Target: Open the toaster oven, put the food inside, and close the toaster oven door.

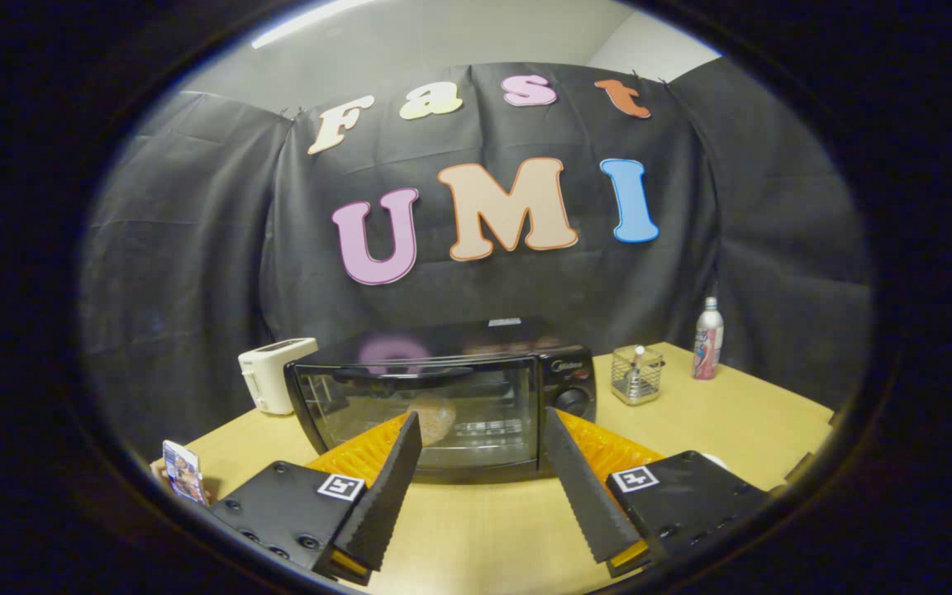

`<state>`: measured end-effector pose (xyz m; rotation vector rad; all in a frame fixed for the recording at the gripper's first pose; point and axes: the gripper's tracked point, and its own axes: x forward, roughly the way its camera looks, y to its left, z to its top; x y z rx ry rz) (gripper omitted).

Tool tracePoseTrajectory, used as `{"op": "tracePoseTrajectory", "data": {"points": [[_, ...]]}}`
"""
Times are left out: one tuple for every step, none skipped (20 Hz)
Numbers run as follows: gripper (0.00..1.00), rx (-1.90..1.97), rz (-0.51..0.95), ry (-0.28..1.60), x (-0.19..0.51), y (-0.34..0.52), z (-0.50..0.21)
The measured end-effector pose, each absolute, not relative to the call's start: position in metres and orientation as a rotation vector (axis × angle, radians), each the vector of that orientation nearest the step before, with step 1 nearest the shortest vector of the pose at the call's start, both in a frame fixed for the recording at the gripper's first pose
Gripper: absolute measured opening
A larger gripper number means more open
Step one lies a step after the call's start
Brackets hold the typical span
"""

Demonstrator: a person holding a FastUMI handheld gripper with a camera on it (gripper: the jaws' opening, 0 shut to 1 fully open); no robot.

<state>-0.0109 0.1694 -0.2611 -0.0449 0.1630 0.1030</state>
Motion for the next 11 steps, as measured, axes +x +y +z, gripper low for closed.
{"op": "tracePoseTrajectory", "data": {"points": [[0.93,-0.056,0.094,0.153,-0.012,0.160,-0.253],[0.93,-0.060,0.086,0.145,-0.013,0.152,-0.246],[0.93,-0.056,0.081,0.138,-0.014,0.145,-0.238],[0.93,-0.048,0.077,0.130,-0.014,0.138,-0.231],[0.93,-0.038,0.076,0.122,-0.015,0.132,-0.223],[0.93,-0.032,0.074,0.115,-0.016,0.126,-0.217],[0.93,-0.024,0.066,0.106,-0.017,0.120,-0.210],[0.93,-0.025,0.059,0.093,-0.017,0.114,-0.203],[0.93,-0.029,0.050,0.089,-0.018,0.108,-0.199],[0.93,-0.033,0.048,0.087,-0.019,0.104,-0.197],[0.93,-0.033,0.048,0.087,-0.021,0.103,-0.195]]}}
